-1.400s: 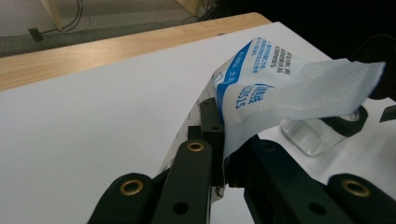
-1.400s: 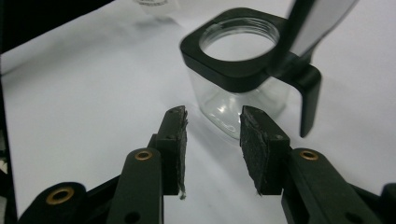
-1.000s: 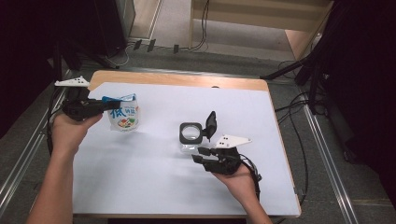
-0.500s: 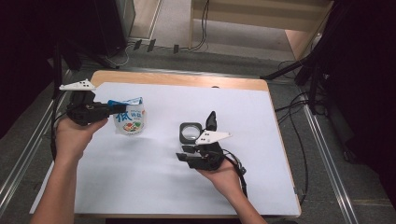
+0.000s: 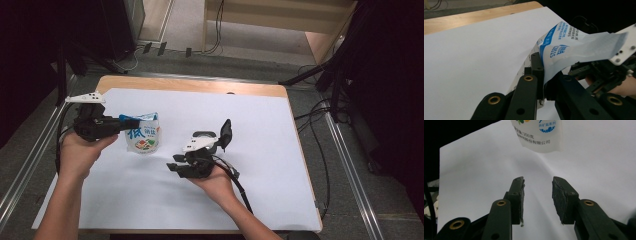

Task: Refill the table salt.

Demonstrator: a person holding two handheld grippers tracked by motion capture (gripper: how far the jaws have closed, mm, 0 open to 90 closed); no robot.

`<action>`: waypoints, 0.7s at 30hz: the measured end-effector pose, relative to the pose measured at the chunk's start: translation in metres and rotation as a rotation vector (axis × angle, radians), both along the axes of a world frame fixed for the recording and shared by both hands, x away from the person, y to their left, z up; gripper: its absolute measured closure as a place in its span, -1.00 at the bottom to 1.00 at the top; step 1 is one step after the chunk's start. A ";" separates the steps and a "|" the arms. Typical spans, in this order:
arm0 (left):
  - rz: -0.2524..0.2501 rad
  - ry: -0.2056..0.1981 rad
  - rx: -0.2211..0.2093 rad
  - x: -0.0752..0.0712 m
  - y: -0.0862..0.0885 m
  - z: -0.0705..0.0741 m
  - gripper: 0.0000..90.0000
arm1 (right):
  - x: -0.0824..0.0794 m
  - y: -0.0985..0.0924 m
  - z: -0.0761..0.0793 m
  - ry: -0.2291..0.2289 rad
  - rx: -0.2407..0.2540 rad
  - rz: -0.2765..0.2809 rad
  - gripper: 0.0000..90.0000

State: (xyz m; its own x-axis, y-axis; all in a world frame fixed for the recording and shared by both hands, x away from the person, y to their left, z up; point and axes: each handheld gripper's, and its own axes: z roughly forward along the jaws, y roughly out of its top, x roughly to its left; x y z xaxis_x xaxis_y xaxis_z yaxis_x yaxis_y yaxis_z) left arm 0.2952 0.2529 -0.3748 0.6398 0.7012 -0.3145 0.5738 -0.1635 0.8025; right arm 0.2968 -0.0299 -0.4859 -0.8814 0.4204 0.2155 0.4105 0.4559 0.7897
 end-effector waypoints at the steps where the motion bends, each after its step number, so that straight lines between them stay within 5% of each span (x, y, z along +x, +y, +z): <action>1: -0.004 -0.002 0.004 -0.002 -0.001 0.001 1.00 | 0.002 0.003 -0.002 -0.002 0.009 0.001 0.40; 8: -0.025 0.007 -0.004 -0.013 -0.010 0.007 1.00 | 0.002 0.020 -0.008 -0.022 -0.009 -0.004 0.39; 21: -0.069 0.045 -0.080 -0.028 -0.026 0.019 1.00 | 0.002 0.028 -0.020 -0.077 -0.024 -0.041 0.40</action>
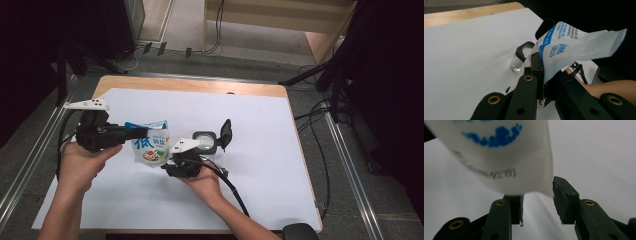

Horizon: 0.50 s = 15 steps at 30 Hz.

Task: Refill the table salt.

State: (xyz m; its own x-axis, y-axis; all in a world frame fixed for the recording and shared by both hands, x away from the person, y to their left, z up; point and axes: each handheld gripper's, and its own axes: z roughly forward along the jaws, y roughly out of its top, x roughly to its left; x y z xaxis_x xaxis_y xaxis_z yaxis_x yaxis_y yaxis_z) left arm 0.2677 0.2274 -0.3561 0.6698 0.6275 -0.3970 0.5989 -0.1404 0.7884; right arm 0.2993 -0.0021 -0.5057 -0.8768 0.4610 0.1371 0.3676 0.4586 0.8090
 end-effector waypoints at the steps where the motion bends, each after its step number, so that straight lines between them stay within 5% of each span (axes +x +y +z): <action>1: -0.001 0.011 -0.006 0.002 -0.001 -0.003 1.00 | 0.000 0.001 -0.001 -0.006 0.005 -0.003 0.42; 6: 0.011 0.037 0.003 0.009 -0.004 -0.013 0.99 | -0.003 0.004 -0.004 -0.030 -0.028 0.004 0.50; 15: 0.041 -0.015 0.057 0.015 -0.016 -0.015 0.88 | -0.010 0.003 -0.006 -0.025 -0.012 0.058 0.53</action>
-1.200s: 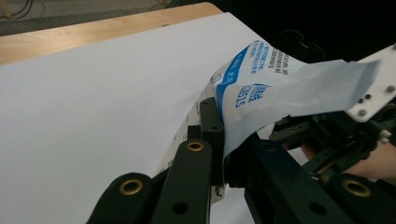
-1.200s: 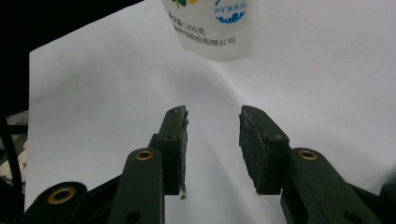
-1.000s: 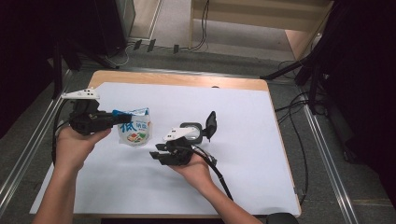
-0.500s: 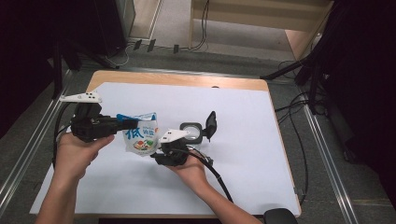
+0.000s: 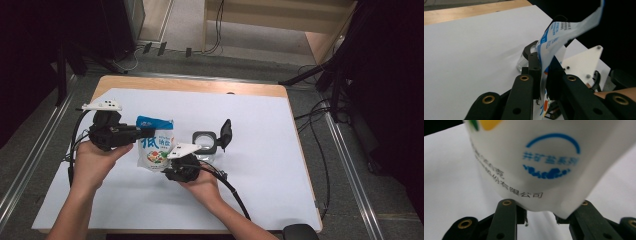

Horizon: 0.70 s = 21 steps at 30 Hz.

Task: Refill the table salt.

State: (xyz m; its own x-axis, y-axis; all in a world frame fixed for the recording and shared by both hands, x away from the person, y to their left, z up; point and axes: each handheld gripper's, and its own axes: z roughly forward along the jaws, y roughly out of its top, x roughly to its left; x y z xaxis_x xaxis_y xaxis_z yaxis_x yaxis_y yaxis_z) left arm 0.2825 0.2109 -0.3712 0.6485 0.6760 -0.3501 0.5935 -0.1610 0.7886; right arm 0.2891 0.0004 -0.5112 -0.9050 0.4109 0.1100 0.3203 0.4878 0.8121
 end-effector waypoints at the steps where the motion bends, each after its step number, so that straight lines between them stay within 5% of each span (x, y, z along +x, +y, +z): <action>1: -0.004 0.003 0.000 0.001 -0.001 -0.001 0.87 | -0.002 0.000 0.000 0.000 -0.006 0.003 0.53; 10: 0.020 -0.013 0.050 0.011 -0.013 -0.004 0.98 | -0.004 -0.007 -0.002 0.003 0.005 0.009 0.47; 15: 0.015 0.009 0.033 0.017 -0.015 -0.006 0.98 | -0.005 -0.012 0.000 -0.014 0.017 -0.003 0.22; 21: -0.040 -0.001 0.028 0.019 -0.026 -0.007 0.93 | -0.009 -0.013 0.000 -0.038 0.008 -0.013 0.44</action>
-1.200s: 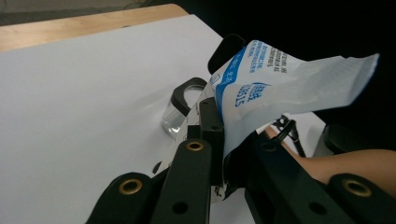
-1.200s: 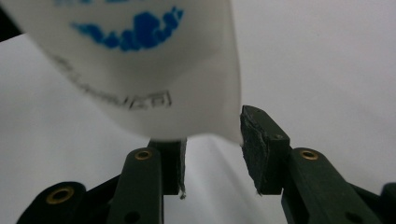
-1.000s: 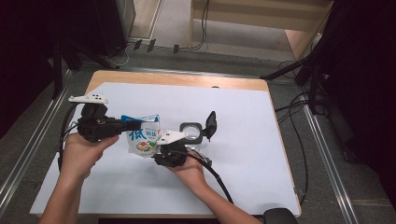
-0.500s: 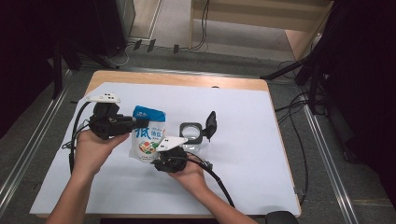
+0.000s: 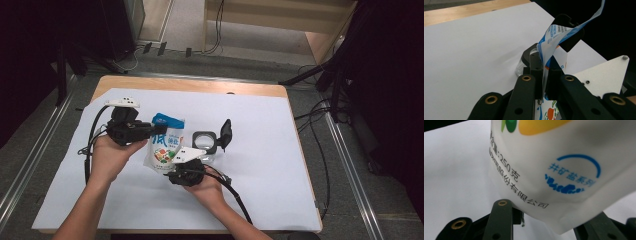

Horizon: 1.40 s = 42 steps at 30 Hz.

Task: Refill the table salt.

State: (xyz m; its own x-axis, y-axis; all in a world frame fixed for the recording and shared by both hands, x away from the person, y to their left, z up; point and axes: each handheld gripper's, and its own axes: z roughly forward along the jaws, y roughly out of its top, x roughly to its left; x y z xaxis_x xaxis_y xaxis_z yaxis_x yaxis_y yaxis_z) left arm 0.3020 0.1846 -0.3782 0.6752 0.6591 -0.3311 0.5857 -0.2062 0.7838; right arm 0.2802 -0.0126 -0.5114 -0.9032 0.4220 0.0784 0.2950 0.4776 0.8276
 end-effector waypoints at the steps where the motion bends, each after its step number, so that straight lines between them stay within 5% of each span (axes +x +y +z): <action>1: -0.004 -0.003 0.002 0.000 -0.001 0.000 0.90 | 0.000 -0.001 0.000 0.009 0.005 0.003 0.45; 12: -0.093 -0.012 -0.026 0.005 -0.005 -0.012 0.65 | 0.002 -0.009 0.000 0.051 0.071 0.005 0.48; 15: -0.079 0.009 -0.033 0.007 -0.005 -0.017 0.66 | 0.002 -0.009 -0.001 0.061 0.076 0.017 0.47; 18: -0.069 0.001 -0.035 0.006 -0.008 -0.019 0.89 | 0.001 -0.008 -0.001 0.055 0.072 0.022 0.45; 20: -0.057 -0.010 -0.001 0.005 -0.011 -0.018 0.95 | 0.000 -0.007 -0.001 0.052 0.068 0.027 0.40; 25: -0.012 -0.016 0.052 0.003 -0.018 -0.020 1.00 | -0.007 -0.002 0.000 -0.016 0.039 0.023 0.11; 29: -0.014 -0.011 0.042 0.003 -0.020 -0.020 1.00 | -0.011 -0.002 0.001 -0.034 0.031 -0.011 0.17; 42: -0.115 0.004 0.017 0.006 -0.020 -0.025 0.58 | -0.007 -0.013 -0.003 0.037 0.109 -0.028 0.37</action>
State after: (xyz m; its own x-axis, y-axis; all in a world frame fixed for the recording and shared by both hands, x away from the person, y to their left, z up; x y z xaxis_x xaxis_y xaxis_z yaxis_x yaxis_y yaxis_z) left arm 0.3082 0.1644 -0.4037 0.7451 0.5833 -0.3235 0.5609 -0.2855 0.7771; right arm 0.2728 -0.0254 -0.5147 -0.8869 0.4341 0.1580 0.3379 0.3763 0.8627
